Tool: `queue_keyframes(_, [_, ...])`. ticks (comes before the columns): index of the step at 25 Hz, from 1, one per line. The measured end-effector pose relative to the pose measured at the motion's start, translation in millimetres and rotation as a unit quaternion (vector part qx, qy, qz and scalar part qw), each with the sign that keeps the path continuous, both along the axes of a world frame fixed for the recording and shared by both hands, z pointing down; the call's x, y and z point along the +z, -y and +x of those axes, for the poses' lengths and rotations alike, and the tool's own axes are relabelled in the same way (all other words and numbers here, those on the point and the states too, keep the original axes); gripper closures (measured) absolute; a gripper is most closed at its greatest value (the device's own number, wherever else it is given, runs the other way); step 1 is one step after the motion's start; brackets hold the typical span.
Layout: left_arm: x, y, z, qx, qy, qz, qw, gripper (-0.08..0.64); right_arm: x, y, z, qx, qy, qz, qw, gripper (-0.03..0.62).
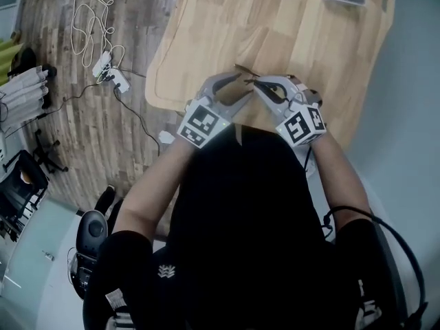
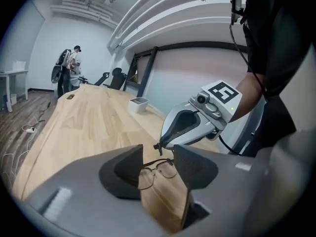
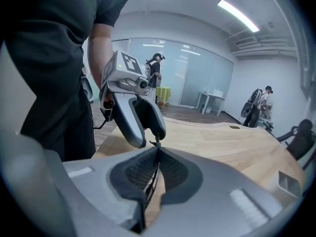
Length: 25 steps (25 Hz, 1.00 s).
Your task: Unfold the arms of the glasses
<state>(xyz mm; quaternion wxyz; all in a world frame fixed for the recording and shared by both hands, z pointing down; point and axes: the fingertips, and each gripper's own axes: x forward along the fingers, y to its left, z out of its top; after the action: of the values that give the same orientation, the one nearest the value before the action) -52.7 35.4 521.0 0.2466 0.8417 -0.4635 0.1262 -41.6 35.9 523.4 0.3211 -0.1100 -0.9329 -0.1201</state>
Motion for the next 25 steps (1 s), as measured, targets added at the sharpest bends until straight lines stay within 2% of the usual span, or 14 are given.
queue_keyframes(7, [-8, -1, 31, 0.059, -0.029, -0.006, 0.9978, 0.371, -17, -1, 14, 0.024, 0.020, -0.011, 0.999, 0.577])
queue_keyframes(15, [-19, -5, 50, 0.091, -0.021, 0.002, 0.9956, 0.377, -14, -3, 36, 0.039, 0.011, -0.006, 0.999, 0.577])
queue_keyframes(19, [-23, -8, 63, 0.103, -0.021, 0.005, 0.9944, 0.380, -17, -3, 46, 0.050, 0.023, 0.001, 0.998, 0.561])
queue_keyframes(25, [-33, -16, 87, 0.120, -0.027, 0.007, 0.9924, 0.382, -25, -4, 76, 0.064, 0.003, 0.012, 0.998, 0.554])
